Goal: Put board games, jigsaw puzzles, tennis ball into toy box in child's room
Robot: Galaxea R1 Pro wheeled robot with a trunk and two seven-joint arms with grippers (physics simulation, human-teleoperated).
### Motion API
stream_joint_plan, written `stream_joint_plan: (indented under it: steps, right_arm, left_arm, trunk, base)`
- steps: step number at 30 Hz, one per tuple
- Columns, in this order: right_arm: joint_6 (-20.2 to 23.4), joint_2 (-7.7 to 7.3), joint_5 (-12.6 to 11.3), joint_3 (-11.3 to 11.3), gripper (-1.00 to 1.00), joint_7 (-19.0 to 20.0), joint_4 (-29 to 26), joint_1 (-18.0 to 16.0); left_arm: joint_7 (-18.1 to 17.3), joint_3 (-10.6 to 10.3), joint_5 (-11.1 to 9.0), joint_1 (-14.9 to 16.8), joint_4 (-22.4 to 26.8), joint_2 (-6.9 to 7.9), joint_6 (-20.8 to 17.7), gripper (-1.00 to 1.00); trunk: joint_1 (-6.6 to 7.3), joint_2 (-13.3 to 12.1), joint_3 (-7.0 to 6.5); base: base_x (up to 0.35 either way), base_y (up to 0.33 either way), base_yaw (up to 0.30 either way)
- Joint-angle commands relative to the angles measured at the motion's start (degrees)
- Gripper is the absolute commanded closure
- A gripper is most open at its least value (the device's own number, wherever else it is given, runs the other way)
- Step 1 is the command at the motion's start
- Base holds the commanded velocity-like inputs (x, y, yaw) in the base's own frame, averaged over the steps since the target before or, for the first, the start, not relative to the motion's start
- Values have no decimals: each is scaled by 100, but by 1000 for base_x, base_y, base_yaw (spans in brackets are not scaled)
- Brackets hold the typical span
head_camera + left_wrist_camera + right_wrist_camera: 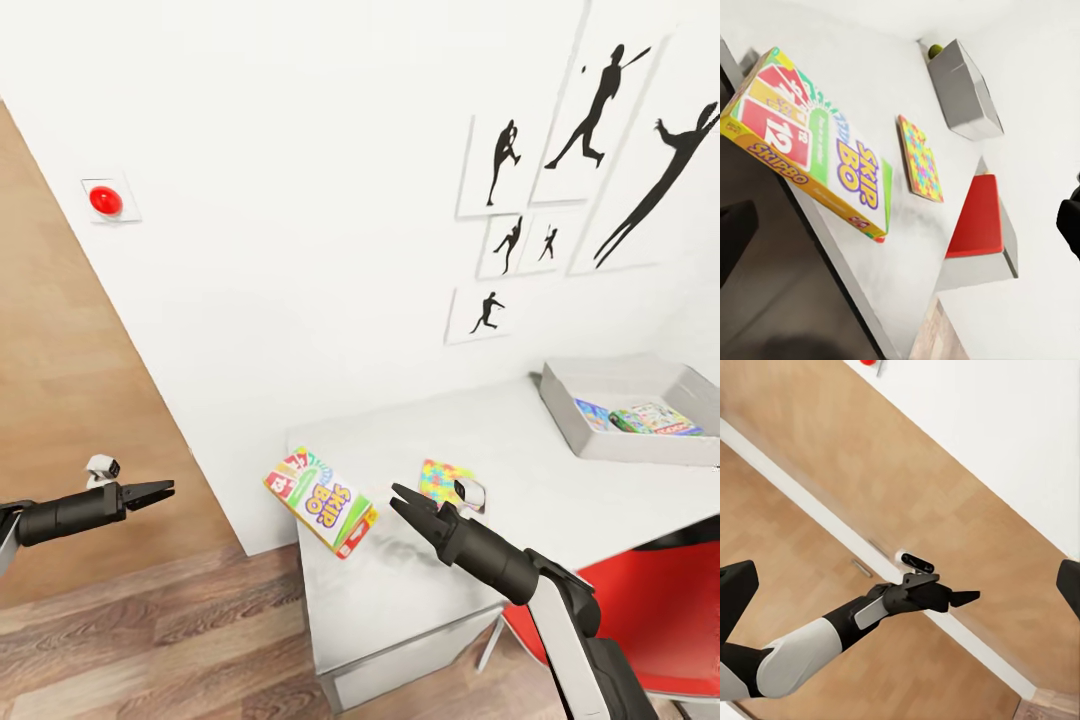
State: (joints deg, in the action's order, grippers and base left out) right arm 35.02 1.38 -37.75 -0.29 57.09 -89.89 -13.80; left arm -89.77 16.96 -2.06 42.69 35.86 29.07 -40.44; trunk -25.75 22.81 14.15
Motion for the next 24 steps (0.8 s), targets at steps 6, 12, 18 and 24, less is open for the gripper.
stream_joint_plan:
  steps: [6,12,18,24]
  right_arm:
    - [40,3,-30,-1,-100,2,-1,-7]
    - [40,3,-30,9,-100,0,-2,-4]
    - [40,3,-30,11,-100,-3,-2,-3]
    - [40,3,-19,17,-100,-5,1,-2]
  left_arm:
    - [-23,1,3,3,0,6,-47,-100]
    - [-23,1,-5,3,0,10,165,-100]
    - [-23,1,-7,3,-1,10,212,-100]
    - [-23,1,-6,3,0,10,220,-100]
  trunk:
    - [-3,10,-44]
    - [-3,10,-99]
    - [-3,10,-154]
    - [-3,10,-208]
  base:
    - [-1,1,-144]
    - [0,0,-144]
    - [0,0,-144]
    - [-39,1,-145]
